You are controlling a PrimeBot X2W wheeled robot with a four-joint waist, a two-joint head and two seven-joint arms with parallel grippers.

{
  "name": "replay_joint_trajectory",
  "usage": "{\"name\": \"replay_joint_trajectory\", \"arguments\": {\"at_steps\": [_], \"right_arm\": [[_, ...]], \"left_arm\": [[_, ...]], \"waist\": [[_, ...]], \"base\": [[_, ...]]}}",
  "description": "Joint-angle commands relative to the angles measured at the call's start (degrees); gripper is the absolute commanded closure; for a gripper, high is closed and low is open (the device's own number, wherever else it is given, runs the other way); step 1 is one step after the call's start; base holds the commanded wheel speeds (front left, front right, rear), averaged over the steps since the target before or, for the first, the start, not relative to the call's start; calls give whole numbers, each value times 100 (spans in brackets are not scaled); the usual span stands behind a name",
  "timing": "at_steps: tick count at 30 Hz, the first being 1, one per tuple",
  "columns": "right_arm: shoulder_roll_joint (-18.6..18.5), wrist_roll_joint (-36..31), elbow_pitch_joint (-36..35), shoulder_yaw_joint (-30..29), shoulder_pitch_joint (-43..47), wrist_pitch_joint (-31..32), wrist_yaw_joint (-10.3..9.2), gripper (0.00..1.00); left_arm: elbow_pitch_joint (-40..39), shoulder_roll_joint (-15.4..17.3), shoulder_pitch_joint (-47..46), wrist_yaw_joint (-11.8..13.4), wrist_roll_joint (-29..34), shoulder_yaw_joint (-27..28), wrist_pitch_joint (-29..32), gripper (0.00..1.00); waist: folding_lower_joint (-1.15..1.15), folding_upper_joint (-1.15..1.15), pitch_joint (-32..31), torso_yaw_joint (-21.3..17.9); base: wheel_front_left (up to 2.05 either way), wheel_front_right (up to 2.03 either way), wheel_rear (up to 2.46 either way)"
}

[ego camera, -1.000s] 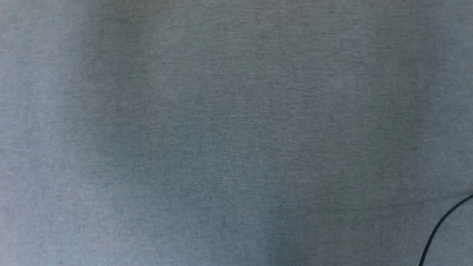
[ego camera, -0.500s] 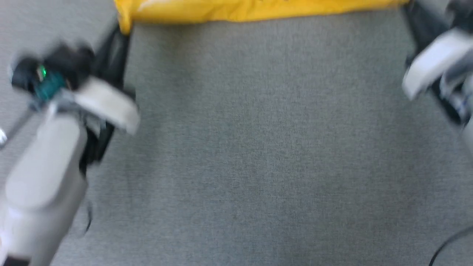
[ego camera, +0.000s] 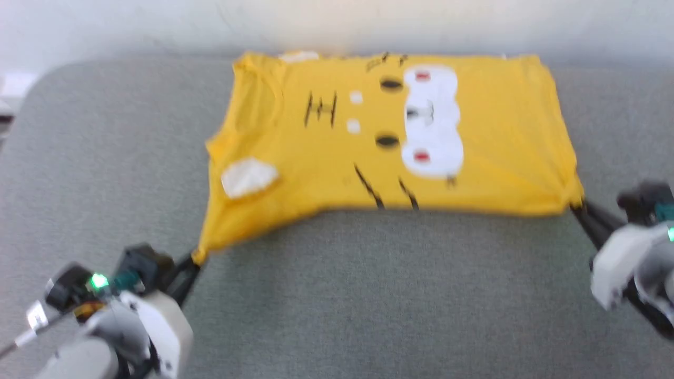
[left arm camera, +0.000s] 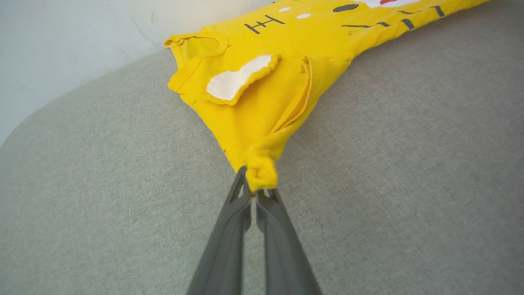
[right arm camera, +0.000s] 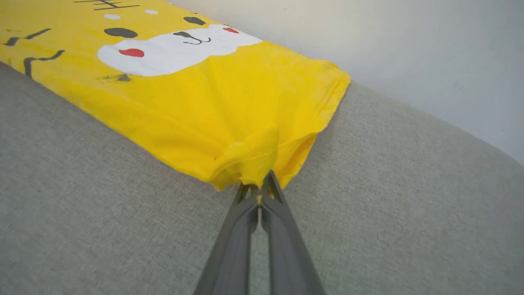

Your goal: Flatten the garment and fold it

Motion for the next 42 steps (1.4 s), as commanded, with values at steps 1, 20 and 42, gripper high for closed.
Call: {"name": "replay_joint_trajectory", "arguments": {"at_steps": [1, 20, 42], "right_arm": [[-47, 75, -42, -39, 150, 32, -12, 100], [-268, 1108, -2302, -2035, 3939, 1639, -12, 100], [730, 894, -3169, -3255, 2808, 2087, -12, 100]], "left_arm": [[-58, 43, 123, 45, -42, -24, 36, 100], [-1223, -8, 2101, 347, -873, -745, 470, 100], [-759, -830, 349, 563, -842, 561, -1115, 100]], "waist": [[2, 0, -529, 174], [2, 0, -1172, 234], [2, 0, -68, -143]], "base": [[0, 0, 0], [0, 0, 0], [0, 0, 0]]}}
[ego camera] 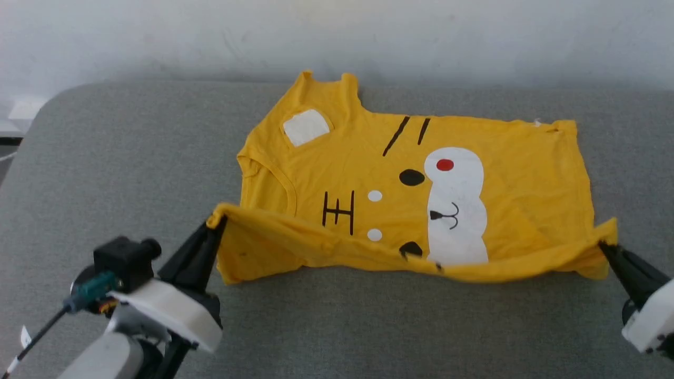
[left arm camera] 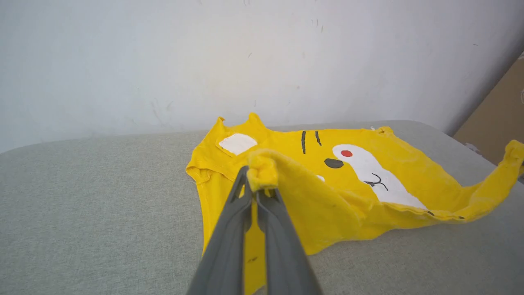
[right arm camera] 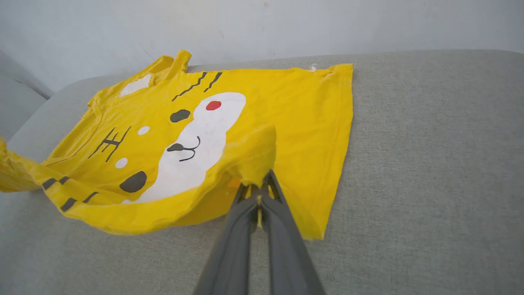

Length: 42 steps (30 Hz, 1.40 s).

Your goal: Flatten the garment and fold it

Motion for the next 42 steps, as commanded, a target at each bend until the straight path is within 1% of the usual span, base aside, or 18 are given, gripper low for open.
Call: {"name": "replay_joint_trajectory", "arguments": {"at_steps": [1, 7, 13, 15, 18, 21, 22, 23, 24, 25, 28, 30, 31, 33, 37, 40, 42], "right_arm": [[45, -131, 90, 3, -175, 31, -5, 100], [198, -565, 609, 71, -932, 216, -5, 100], [239, -853, 1136, 253, -1491, 405, -5, 100], [237, -923, 1266, 378, -1620, 407, -5, 100], [252, -954, 1439, 500, -1776, 344, -5, 100], [287, -973, 1612, 561, -1879, 254, -5, 100], [287, -971, 1670, 594, -1891, 235, -5, 100], [286, -980, 1724, 612, -1898, 199, -5, 79], [297, -1002, 1779, 598, -1899, 140, -5, 24], [345, -982, 1861, 535, -1891, 113, -5, 0], [623, -677, 1965, 307, -1829, 136, -5, 0], [624, -791, 1928, 289, -1727, 124, -5, 0], [624, -791, 1928, 289, -1727, 124, -5, 0], [648, -977, 1891, 258, -1578, 152, -5, 0], [809, -1557, 1753, 19, -1259, 267, -5, 0], [1074, -2094, 1533, -330, -1041, 434, -5, 0], [1308, -2403, 1313, -560, -894, 637, -5, 0]], "left_arm": [[87, -56, -173, -3, 34, 36, -33, 100], [703, -185, -938, -193, 163, -24, 76, 100], [1417, -312, -1544, -399, 353, -274, 322, 100], [1675, -380, -1692, -428, 425, -372, 397, 100], [2077, -511, -1853, -389, 521, -463, 422, 100], [2422, -718, -1929, -326, 471, -443, 319, 100], [2538, -785, -1947, -291, 462, -426, 257, 40], [2651, -839, -1961, -270, 467, -432, 217, 0], [2754, -897, -1965, -261, 453, -436, 185, 0], [2847, -961, -1949, -242, 412, -425, 159, 0], [3061, -1125, -1817, -109, 251, -337, 101, 0], [3048, -1275, -1675, -22, 72, -213, -23, 0], [3048, -1275, -1675, -22, 72, -213, -23, 0], [2972, -1364, -1484, 70, -56, -132, -105, 0], [2702, -1399, -1051, 372, -145, -40, -201, 0], [2363, -1368, -730, 668, -175, 17, -168, 0], [2140, -1294, -534, 896, -159, 8, -15, 0]], "waist": [[-1, 0, 376, -129], [-1, 0, 821, -222], [-1, 0, 1089, -287], [-1, 0, 1149, -288], [-1, 0, 1196, -284], [-1, 0, 1199, -258], [-1, 0, 1182, -245], [-1, 0, 1154, -232], [-1, 0, 1115, -217], [-1, 0, 1063, -203], [-1, 0, 862, -172], [-1, 0, 708, -164], [-1, 0, 708, -164], [-1, 0, 559, -163], [-1, 0, 285, -178], [-1, 0, 178, -202], [-1, 0, 152, -219]], "base": [[0, 0, 0], [0, 0, 0], [0, 0, 0], [0, 0, 0], [0, 0, 0], [0, 0, 0], [0, 0, 0], [0, 0, 0], [0, 0, 0], [0, 0, 0], [0, 0, 0], [0, 0, 0], [0, 0, 0], [0, 0, 0], [0, 0, 0], [0, 0, 0], [0, 0, 0]]}}
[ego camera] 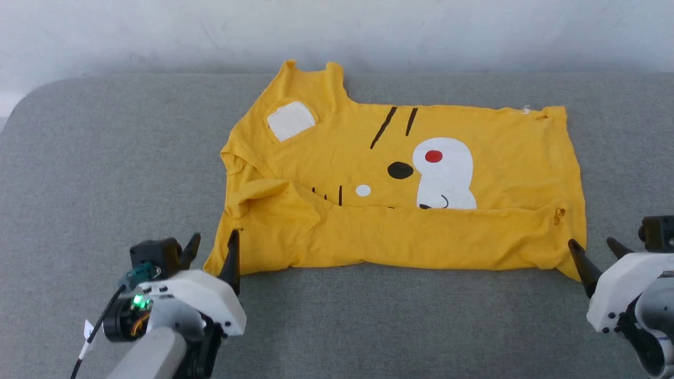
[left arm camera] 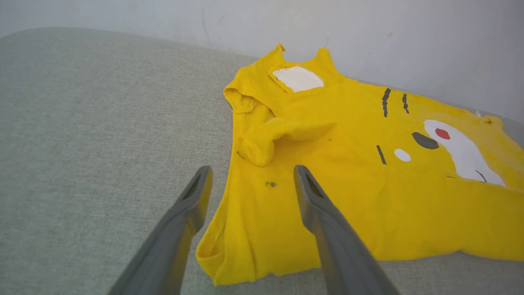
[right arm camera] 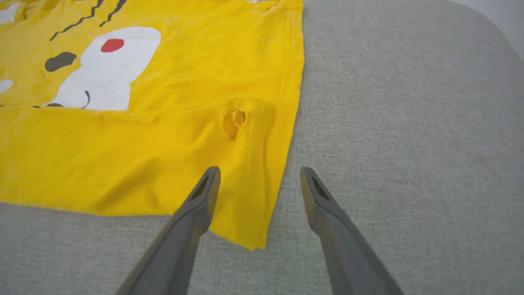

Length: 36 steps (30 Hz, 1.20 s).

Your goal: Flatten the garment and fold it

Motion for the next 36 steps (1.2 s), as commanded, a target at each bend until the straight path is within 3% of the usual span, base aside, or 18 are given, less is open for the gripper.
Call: {"name": "replay_joint_trajectory", "arguments": {"at_steps": [1, 8, 14, 20, 21, 22, 28, 36], "right_arm": [[87, -56, -70, -40, 60, 31, -5, 0], [946, -500, -1273, -547, 454, 505, -5, 0], [1158, -612, -1799, -616, 577, 703, -5, 0], [1225, -653, -1961, -686, 536, 735, -5, 0], [1231, -668, -1957, -699, 528, 736, -5, 0], [1236, -682, -1942, -701, 521, 739, -5, 0], [1201, -844, -1679, -752, 398, 809, -5, 0], [1245, -1265, -776, -1115, -24, 1088, -5, 0]], "left_arm": [[-42, 54, 86, 56, 13, -4, 52, 0], [-605, 346, 463, 609, -34, -79, 825, 0], [-538, 433, 418, 902, -47, -21, 1103, 0], [-148, 460, 421, 914, -160, -242, 1687, 0], [-106, 415, 414, 873, -212, -242, 1703, 53], [-65, 378, 403, 822, -245, -249, 1695, 100], [-16, 232, 322, 546, -260, -188, 1243, 100], [-638, 152, 161, 357, -24, -192, 612, 100]], "waist": [[2, 0, -60, -29], [2, 0, 132, -155], [2, 0, 454, -308], [2, 0, 650, -408], [2, 0, 661, -407], [2, 0, 664, -400], [2, 0, 519, -266], [2, 0, 471, 44]], "base": [[0, 0, 0], [0, 0, 0], [0, 0, 0], [0, 0, 0], [0, 0, 0], [0, 0, 0], [0, 0, 0], [0, 0, 0]]}}
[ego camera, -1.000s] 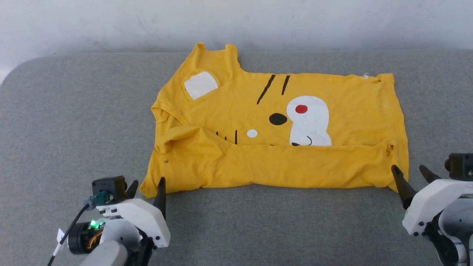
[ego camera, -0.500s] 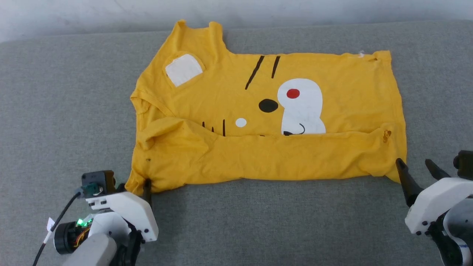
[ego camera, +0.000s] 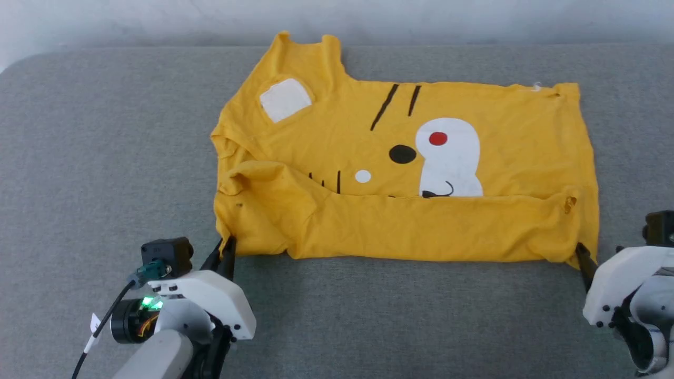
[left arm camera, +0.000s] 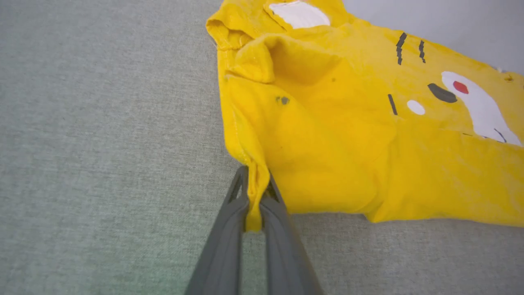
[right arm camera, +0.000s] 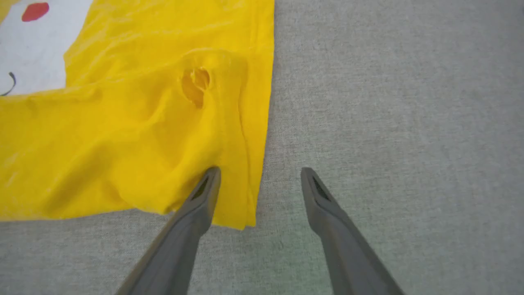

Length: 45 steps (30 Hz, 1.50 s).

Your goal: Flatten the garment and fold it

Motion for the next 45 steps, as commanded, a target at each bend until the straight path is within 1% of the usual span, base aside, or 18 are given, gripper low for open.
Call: {"name": "replay_joint_trajectory", "arguments": {"at_steps": [1, 6, 7, 8, 9, 14, 19, 24, 28, 29, 30, 31, 32, 33, 35, 39, 43, 45], "right_arm": [[33, -25, 80, 8, -108, 15, -5, 0], [60, 26, 626, 113, -160, 149, -5, 0], [60, 41, 733, 145, -136, 220, -5, 38], [47, 42, 821, 181, -109, 277, -5, 85], [16, 20, 888, 211, -84, 305, -5, 100], [-59, 15, 1008, 170, -60, 177, -5, 100], [-181, 155, 855, 158, -46, 18, -5, 100], [-335, 543, 554, 208, 255, 195, -5, 100], [-442, 722, 130, 171, 596, 420, -5, 100], [-442, 722, 130, 171, 596, 420, -5, 100], [-499, 780, -106, 138, 808, 551, -5, 100], [-499, 780, -106, 138, 808, 551, -5, 100], [-531, 804, -330, 85, 1019, 745, -5, 100], [-531, 804, -330, 85, 1019, 745, -5, 100], [-545, 825, -536, 75, 1242, 960, -5, 100], [-506, 870, -700, 30, 1624, 1197, -5, 100], [-431, 830, -528, -13, 1835, 1174, -5, 100], [-417, 745, -371, 4, 1868, 1080, -5, 100]], "left_arm": [[-55, 1, -3, -6, 70, -6, -47, 100], [-198, 19, -23, 7, 143, -68, -60, 100], [-203, 25, -18, 5, 146, -71, -67, 100], [-199, 33, -8, 4, 147, -72, -75, 100], [-192, 41, 2, 3, 148, -74, -79, 100], [-127, 69, 92, 12, 100, -55, -94, 100], [-53, 216, 227, -31, 25, -22, -36, 100], [-64, 487, 523, -78, -54, -98, 220, 100], [-287, 698, 869, -67, -196, -124, 446, 100], [-287, 698, 869, -67, -196, -124, 446, 100], [-428, 809, 1075, -24, -275, -125, 563, 100], [-428, 809, 1075, -24, -275, -125, 563, 100], [-564, 928, 1289, 66, -337, -151, 728, 100], [-564, 928, 1289, 66, -337, -151, 728, 100], [-708, 1017, 1501, 131, -420, -207, 918, 100], [-866, 1042, 1796, 196, -525, -354, 1138, 100], [-740, 880, 1906, 130, -629, -485, 1187, 100], [-559, 828, 1878, 101, -542, -543, 1092, 100]], "waist": [[-1, 0, 20, 100], [-1, 0, 79, 206], [-1, 0, 82, 215], [-1, 0, 82, 221], [-1, 0, 78, 224], [-1, 0, -48, 182], [-1, 0, -386, 116], [-1, 0, -924, 82], [-1, 0, -1247, 73], [-1, 0, -1247, 73], [-1, 0, -1358, 76], [-1, 0, -1358, 76], [-1, 0, -1434, 83], [-1, 0, -1434, 83], [-1, 0, -1471, 93], [-1, 0, -1490, 120], [-1, 0, -1486, 143], [-1, 0, -1492, 145]], "base": [[0, 0, 0], [0, 0, 0], [0, 0, 0], [0, 0, 0], [0, 0, 0], [0, 0, 0], [0, 0, 0], [0, 0, 0], [0, 0, 0], [0, 0, 0], [0, 0, 0], [0, 0, 0], [0, 0, 0], [0, 0, 0], [0, 0, 0], [0, 0, 0], [0, 0, 0], [0, 0, 0]]}}
